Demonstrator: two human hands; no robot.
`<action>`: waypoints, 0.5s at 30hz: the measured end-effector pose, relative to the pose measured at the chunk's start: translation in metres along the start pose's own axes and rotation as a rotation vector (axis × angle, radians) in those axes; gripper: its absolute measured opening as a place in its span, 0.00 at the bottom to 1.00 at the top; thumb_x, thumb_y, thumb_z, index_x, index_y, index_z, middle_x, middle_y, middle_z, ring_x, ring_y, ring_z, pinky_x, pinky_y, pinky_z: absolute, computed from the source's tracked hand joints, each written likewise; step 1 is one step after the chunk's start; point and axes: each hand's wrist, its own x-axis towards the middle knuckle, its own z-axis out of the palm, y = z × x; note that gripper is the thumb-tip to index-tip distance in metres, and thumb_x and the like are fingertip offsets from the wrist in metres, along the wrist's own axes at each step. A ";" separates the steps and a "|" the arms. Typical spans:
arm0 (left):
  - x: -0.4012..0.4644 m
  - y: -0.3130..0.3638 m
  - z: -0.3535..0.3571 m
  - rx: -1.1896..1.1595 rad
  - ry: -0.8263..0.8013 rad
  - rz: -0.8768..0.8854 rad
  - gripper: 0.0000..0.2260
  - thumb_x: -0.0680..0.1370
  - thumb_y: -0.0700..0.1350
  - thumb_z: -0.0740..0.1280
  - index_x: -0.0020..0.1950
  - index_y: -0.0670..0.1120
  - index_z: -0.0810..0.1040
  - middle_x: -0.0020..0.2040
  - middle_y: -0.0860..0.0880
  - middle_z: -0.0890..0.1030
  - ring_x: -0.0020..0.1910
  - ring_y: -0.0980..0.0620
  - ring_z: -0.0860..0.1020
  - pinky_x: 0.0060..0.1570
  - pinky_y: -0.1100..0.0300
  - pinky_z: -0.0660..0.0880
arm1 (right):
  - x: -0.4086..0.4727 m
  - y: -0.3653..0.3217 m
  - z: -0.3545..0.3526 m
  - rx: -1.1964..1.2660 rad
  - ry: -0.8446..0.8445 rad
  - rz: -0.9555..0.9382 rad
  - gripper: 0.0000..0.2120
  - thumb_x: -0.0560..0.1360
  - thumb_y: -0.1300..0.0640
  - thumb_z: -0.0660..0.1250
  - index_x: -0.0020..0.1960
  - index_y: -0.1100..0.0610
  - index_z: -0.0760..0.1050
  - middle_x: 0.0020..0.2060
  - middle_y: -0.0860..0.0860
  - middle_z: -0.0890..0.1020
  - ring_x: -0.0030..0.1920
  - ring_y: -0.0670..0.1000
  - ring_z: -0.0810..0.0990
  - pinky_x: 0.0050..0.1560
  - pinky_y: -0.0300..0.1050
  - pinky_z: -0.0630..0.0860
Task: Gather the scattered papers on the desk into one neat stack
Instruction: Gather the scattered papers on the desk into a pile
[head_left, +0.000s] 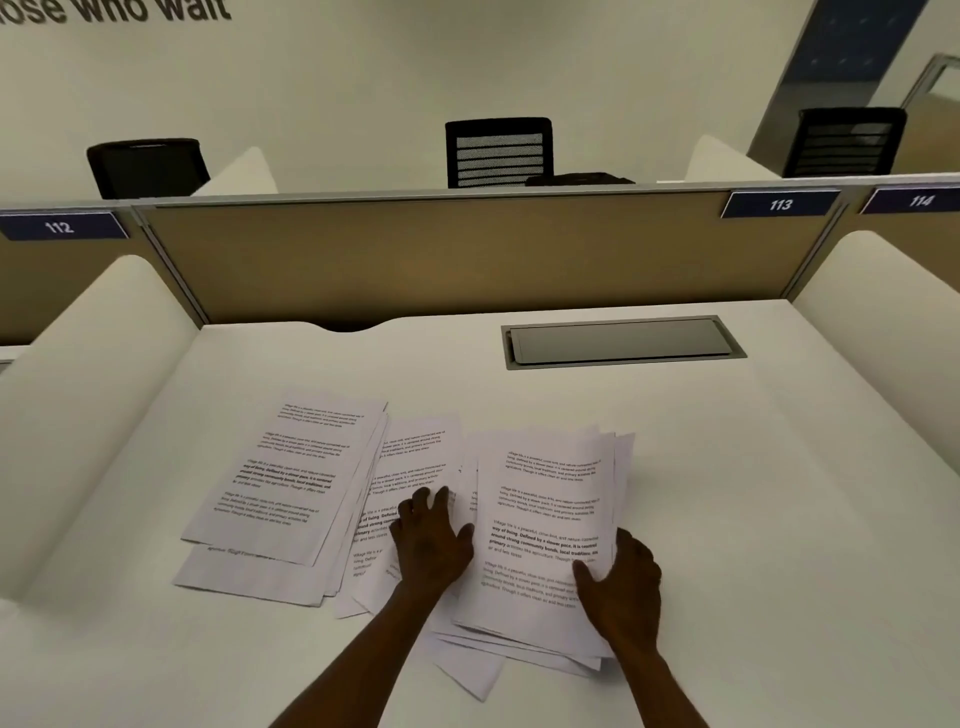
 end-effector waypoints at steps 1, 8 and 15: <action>0.000 0.000 -0.001 -0.004 0.000 -0.002 0.32 0.75 0.59 0.65 0.76 0.50 0.64 0.75 0.46 0.64 0.73 0.44 0.62 0.70 0.47 0.60 | 0.001 -0.002 -0.001 0.040 -0.005 0.014 0.31 0.70 0.54 0.74 0.70 0.59 0.69 0.64 0.60 0.76 0.64 0.61 0.73 0.62 0.55 0.73; 0.000 0.002 -0.006 -0.076 -0.034 -0.044 0.34 0.75 0.55 0.68 0.78 0.49 0.61 0.73 0.46 0.65 0.71 0.44 0.64 0.69 0.47 0.61 | 0.011 -0.011 -0.007 0.414 -0.077 0.207 0.32 0.70 0.58 0.76 0.71 0.58 0.68 0.61 0.58 0.79 0.53 0.56 0.77 0.57 0.48 0.75; 0.005 0.008 -0.015 -0.239 -0.082 -0.183 0.36 0.74 0.55 0.70 0.78 0.47 0.60 0.74 0.43 0.67 0.73 0.41 0.64 0.72 0.46 0.62 | 0.026 0.000 -0.002 0.568 -0.167 0.315 0.29 0.68 0.58 0.78 0.66 0.57 0.72 0.59 0.58 0.81 0.57 0.61 0.81 0.62 0.59 0.77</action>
